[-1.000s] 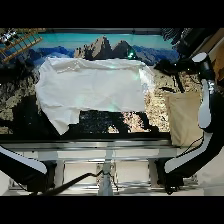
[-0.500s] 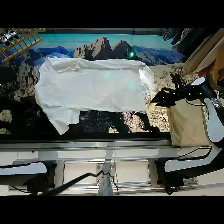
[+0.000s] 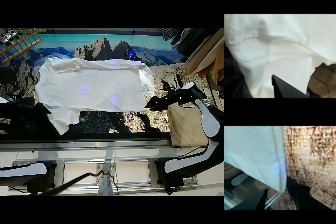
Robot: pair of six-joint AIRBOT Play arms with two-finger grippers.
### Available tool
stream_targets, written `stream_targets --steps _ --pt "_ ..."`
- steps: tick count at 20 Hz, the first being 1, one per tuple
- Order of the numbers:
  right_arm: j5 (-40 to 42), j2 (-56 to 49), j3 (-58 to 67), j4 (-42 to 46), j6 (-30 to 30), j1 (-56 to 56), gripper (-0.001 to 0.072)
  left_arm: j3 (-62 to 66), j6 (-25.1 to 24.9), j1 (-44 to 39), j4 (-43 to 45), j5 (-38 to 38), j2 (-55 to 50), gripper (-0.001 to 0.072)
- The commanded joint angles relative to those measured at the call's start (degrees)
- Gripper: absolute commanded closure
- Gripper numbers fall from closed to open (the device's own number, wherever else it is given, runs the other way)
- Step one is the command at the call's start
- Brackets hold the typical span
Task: Fold the clothes and pants, and hang the long-sleeved shirts on hangers.
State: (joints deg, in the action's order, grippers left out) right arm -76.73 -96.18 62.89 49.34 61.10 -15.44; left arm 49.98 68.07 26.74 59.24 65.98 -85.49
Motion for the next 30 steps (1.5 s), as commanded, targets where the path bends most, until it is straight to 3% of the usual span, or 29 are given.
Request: stream_targets --steps 1,2,3,4,5,9,12,15,19,22,24,26,27,30 --pt "1.8 -2.0 -0.2 -1.0 -0.7 1.6 0.0289 -0.4 -0.8 -2.1 0.3 -2.4 -1.5 0.0312" --pt "2.3 -2.1 -0.2 -1.0 -0.9 2.1 0.031 -0.4 -0.8 -2.5 0.2 -2.6 -1.7 0.039" --pt "2.7 -2.1 -0.2 -1.2 -0.9 2.8 0.0393 -0.4 -0.8 -2.7 0.3 -2.5 -1.7 0.0644" --pt "2.8 -2.1 -0.2 -1.3 -0.9 3.4 0.0487 -0.4 -0.8 -2.7 0.2 -2.1 -1.7 0.0703" --pt "2.1 -2.1 -0.1 -1.4 -0.8 3.8 0.0678 -0.3 -0.8 -2.7 0.3 -1.2 -1.6 0.0704" --pt "-5.6 2.7 2.0 -2.6 -1.9 3.7 0.0698 4.0 -2.8 1.1 -1.6 8.6 1.6 0.0706" --pt "-8.5 13.8 8.8 -2.6 -2.0 3.7 0.0699 13.7 -3.1 5.8 -12.5 17.2 8.6 0.0707" --pt "-7.9 27.9 21.7 0.6 -0.9 3.6 0.0699 27.5 -2.0 11.1 -32.3 21.7 16.7 0.0706" --pt "-1.7 43.9 42.5 10.8 2.3 3.6 0.0699 46.6 0.0 18.5 -62.2 21.0 24.1 0.0706" --pt "5.5 50.7 55.3 12.3 2.3 3.7 0.0699 59.6 -0.9 25.5 -86.9 13.7 26.4 0.0706" --pt "10.7 52.7 58.4 12.3 2.3 3.7 0.0699 66.1 -2.1 31.1 -95.4 8.7 26.5 0.0706" --pt "11.7 52.7 58.5 12.3 2.3 3.7 0.0699 68.7 -2.6 35.9 -93.3 7.8 26.2 0.0706" --pt "11.3 51.7 58.3 12.3 2.3 3.7 0.0699 68.7 -2.5 35.8 -87.9 8.0 25.6 0.0706" --pt "8.6 46.4 53.7 11.7 2.3 3.7 0.0699 66.0 0.1 23.7 -59.5 11.1 21.2 0.0706"
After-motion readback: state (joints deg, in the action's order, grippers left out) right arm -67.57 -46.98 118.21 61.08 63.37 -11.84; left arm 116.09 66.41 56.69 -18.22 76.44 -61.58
